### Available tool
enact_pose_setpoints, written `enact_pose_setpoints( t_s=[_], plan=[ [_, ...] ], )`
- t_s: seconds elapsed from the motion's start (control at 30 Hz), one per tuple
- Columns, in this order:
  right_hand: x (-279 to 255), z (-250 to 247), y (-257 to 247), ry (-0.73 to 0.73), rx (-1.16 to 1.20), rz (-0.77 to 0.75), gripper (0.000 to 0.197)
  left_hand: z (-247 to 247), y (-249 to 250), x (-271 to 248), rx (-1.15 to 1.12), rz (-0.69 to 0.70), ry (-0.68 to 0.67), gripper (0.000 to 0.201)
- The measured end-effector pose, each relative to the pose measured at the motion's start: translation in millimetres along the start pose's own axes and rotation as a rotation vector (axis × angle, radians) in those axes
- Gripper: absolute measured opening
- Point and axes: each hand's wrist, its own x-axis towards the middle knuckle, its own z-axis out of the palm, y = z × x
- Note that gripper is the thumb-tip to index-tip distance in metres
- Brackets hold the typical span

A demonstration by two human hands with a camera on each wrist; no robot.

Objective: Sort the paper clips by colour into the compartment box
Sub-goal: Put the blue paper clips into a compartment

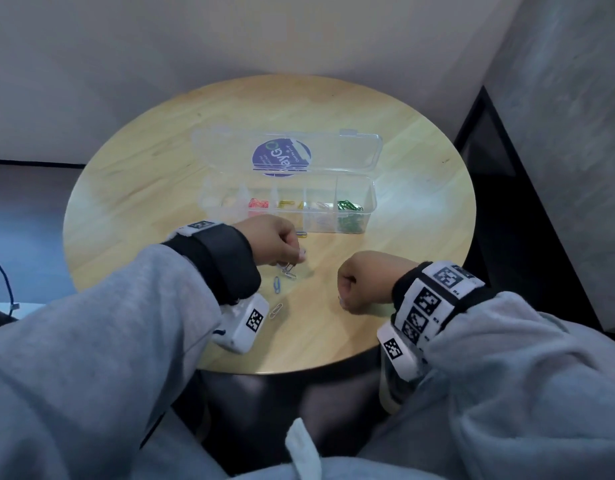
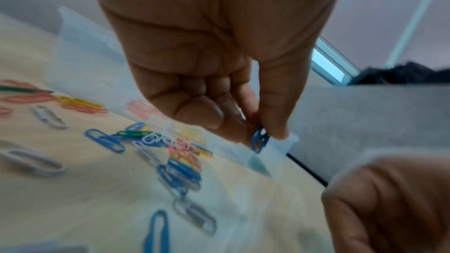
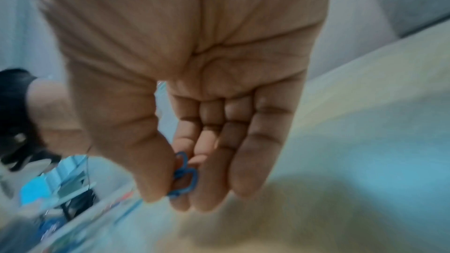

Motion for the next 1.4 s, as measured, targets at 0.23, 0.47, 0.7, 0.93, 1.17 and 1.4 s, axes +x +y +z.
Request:
enact_pose_setpoints(
  t_s=[0.23,0.47,0.7,0.93,1.17,1.4],
  plan=[
    [8,-19,18,0.115,0.736,-0.041,0.014,-21,-11,-6,-0.655,-0.1,0.057,0.015],
    [19,-27,-1,0.054,1.105,0.095,0.031,-30,-18,-16,-0.894,-0.195,0.086,0.017],
    [41,-9,-16,0.197,0.332,0.034,0.03,-28,-22,-16,-0.767,-0.322,0.143,0.021],
    [61,-16,-34,0.178,0.055,0.007,0.054,-17,-21,-14,0.223,-0.13,-0.005,0.021],
    [62,-20,-28,0.2,0.052,0.07,0.026,1,-10,-10,0.654,0.001,-0.132,0.018],
    [59,-22,-31,0.209,0.039,0.054,0.014,6,-7,-8,0.732,0.018,-0.152,0.016]
  ],
)
